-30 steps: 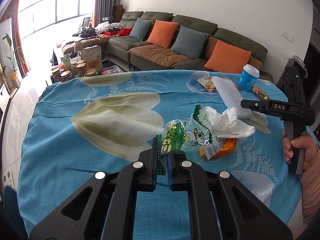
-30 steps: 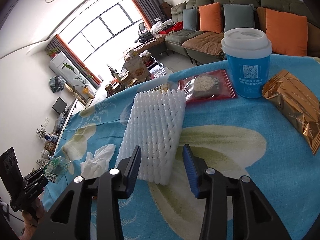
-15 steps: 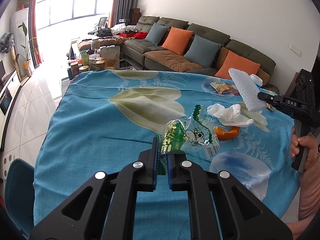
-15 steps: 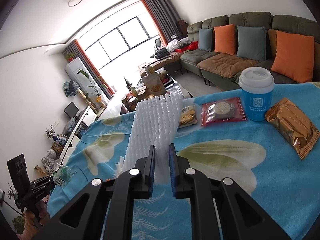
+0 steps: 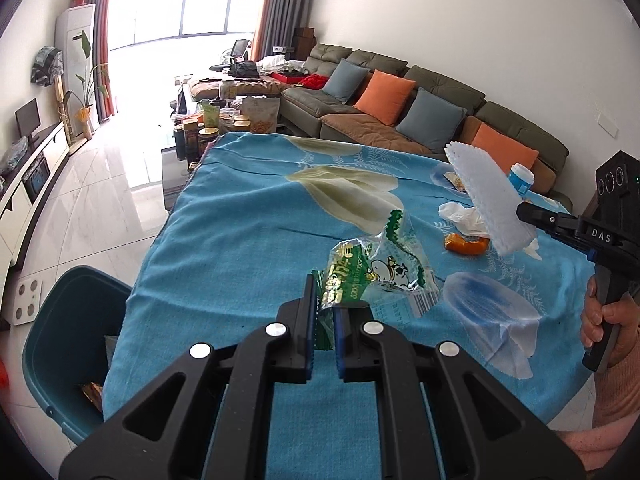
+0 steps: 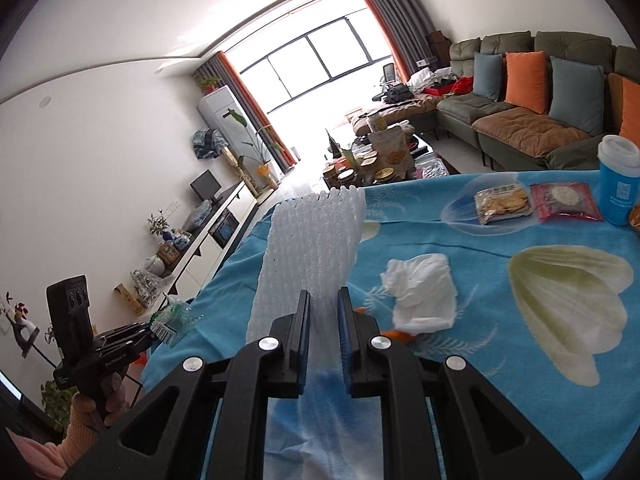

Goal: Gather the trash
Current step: 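Carry the held snack bag and foam net with both tools toward the bin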

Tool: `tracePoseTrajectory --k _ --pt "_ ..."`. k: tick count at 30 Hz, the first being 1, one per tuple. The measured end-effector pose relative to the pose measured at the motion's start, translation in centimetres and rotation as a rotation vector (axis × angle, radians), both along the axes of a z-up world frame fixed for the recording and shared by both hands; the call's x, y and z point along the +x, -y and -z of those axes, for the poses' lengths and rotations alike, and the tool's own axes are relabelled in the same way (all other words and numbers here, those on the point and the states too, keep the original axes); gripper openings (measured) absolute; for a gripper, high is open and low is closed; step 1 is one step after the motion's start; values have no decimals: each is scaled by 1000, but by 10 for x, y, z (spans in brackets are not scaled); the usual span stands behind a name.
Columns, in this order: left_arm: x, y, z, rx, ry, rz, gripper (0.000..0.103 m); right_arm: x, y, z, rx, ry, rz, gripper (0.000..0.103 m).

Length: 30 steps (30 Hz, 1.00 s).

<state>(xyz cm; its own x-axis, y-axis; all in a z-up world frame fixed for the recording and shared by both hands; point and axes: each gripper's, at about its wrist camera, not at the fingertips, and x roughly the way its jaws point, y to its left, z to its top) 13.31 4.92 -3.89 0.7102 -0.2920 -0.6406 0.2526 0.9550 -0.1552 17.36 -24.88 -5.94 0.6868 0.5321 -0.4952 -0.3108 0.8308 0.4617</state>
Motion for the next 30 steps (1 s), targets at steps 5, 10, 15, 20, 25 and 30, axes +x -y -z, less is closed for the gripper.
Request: tracePoseTrajectory --k 5,10,15,20,25,30 --pt "-18 -28 1 -15 -1 -53 8 0 -39 2 -9 -9 -81 12" --pt "-35 -57 5 -29 -8 -110 8 -1 -73 5 -15 -21 -150 12" --pt "-48 -83 8 -32 -10 -165 8 -6 -105 6 -21 -25 -208 12" --pt "-58 -106 8 -30 -11 -216 8 -2 -131 5 -28 -27 -262 12" --pt "-65 -125 6 -28 -7 -261 8 -1 -155 3 -45 -24 -314 12" --pt "-72 -142 5 -28 -5 -308 8 3 -177 1 -60 -22 -361 12"
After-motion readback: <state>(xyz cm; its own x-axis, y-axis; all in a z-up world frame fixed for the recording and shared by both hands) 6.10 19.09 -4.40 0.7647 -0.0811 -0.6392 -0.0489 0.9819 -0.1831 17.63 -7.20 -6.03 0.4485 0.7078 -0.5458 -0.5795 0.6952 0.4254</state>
